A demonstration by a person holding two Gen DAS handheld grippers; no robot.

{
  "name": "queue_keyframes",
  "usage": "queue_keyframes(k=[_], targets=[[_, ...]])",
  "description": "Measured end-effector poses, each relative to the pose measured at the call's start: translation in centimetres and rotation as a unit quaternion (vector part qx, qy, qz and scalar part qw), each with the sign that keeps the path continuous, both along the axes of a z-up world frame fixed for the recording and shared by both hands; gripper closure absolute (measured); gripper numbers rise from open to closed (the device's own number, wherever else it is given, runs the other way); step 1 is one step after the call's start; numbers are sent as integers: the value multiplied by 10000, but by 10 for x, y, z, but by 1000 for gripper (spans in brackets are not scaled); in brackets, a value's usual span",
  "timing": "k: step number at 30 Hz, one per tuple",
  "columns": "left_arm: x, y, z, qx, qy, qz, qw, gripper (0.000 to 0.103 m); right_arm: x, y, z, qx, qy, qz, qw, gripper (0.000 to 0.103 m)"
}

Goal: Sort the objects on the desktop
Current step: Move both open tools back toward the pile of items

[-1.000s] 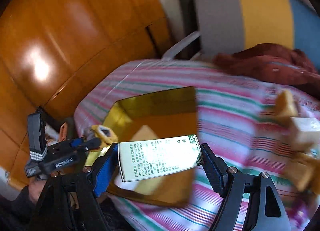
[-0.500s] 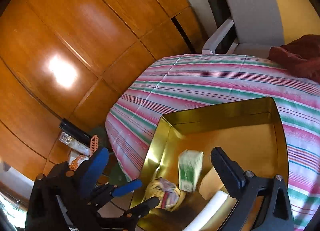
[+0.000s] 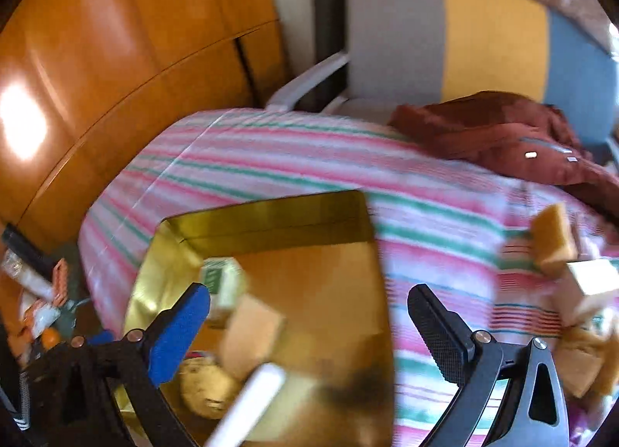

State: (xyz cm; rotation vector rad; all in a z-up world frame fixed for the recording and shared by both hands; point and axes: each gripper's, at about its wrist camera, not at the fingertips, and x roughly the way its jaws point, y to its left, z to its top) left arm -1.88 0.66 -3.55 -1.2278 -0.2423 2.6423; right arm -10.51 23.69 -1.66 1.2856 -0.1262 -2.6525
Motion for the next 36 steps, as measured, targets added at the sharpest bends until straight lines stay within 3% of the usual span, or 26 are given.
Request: queue_keyframes(k=[8,13,18,19,21,24,28,29,31,32,34,36], targets=[[-3,27,5,-104,105,-274,9995,46,1,76,19,1095,410,-908,9890,0],[-7,52,7,-221,135,-535,9982,46,-14,143,26,2283,317,-1624,9594,2],[-11,78,11,-324,203,-785,9962,46,-28,232,32,3667,-19,-2448,8975,2],[-12,83,11,-347,193,-832,9957,46,-29,262,23,4083,-397,-2732,8701,3],[-12,91,15,-362,279,-925,9947,46,-21,300,18,4089,-733,-3072,8562,9],[-15,103,20,-419,317,-1059,9930,46,9,365,4,3798,-1323,-3808,8326,6],[-18,120,28,-366,346,-1253,9908,46,59,411,-11,2880,-1559,-4451,8335,6],[-18,126,31,-330,372,-1338,9898,47,74,417,-14,2433,-1487,-4523,8451,7],[-15,141,36,-290,410,-1587,9861,47,107,415,-12,1164,-886,-4406,8857,7],[-14,150,38,-266,420,-1727,9837,47,116,412,-11,806,-699,-4291,8969,7],[-12,171,40,-259,418,-2003,9785,46,126,399,-11,344,-429,-3858,9209,7],[-7,194,41,-181,377,-2289,9726,46,128,386,-12,258,-351,-3510,9354,7]])
